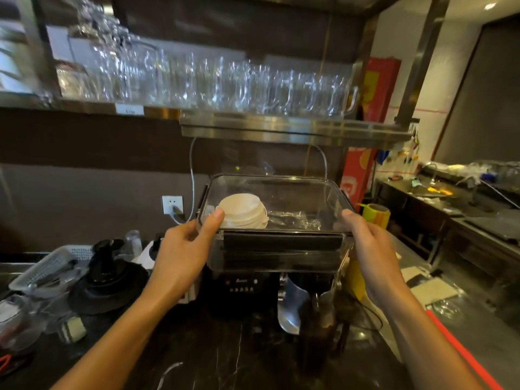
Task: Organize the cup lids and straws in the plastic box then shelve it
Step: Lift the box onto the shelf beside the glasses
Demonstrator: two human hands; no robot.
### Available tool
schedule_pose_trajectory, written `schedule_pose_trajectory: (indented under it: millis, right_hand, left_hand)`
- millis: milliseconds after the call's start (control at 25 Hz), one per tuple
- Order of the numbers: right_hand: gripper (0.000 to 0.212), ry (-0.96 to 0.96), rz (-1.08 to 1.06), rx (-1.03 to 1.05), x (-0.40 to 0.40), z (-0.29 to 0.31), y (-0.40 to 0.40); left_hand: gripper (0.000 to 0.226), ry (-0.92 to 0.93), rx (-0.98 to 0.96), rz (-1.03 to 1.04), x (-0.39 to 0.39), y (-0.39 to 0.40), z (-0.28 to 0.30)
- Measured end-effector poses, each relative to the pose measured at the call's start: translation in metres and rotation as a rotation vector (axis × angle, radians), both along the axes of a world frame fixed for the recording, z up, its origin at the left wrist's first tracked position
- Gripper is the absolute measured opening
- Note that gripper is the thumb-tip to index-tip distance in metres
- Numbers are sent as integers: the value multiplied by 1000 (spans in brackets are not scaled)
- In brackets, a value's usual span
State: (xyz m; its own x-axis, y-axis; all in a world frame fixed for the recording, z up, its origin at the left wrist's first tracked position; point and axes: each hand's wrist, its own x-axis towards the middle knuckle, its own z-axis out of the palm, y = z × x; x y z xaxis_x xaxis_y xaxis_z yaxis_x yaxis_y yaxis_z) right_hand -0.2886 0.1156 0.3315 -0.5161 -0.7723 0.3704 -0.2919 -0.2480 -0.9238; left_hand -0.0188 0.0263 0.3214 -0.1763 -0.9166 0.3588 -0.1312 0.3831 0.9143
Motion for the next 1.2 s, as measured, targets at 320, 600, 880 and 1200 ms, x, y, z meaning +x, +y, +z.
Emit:
schedule_pose_trajectory:
  millis: [320, 600, 880, 1200]
  right_hand:
    - [71, 92, 73, -139, -24, 68, 17]
    - [48, 46, 61, -223, -34, 137, 12]
    - [77, 108, -19, -243, -70, 184, -35]
    - [56, 219, 64, -193, -115, 209, -94]
  left_hand:
    - [21, -42, -150, -12, -15, 23, 60]
    - [47, 28, -332, -32, -32, 12, 121]
    - [97, 40, -420, -8, -63, -46, 174]
    - [91, 24, -369, 0, -111, -117, 207]
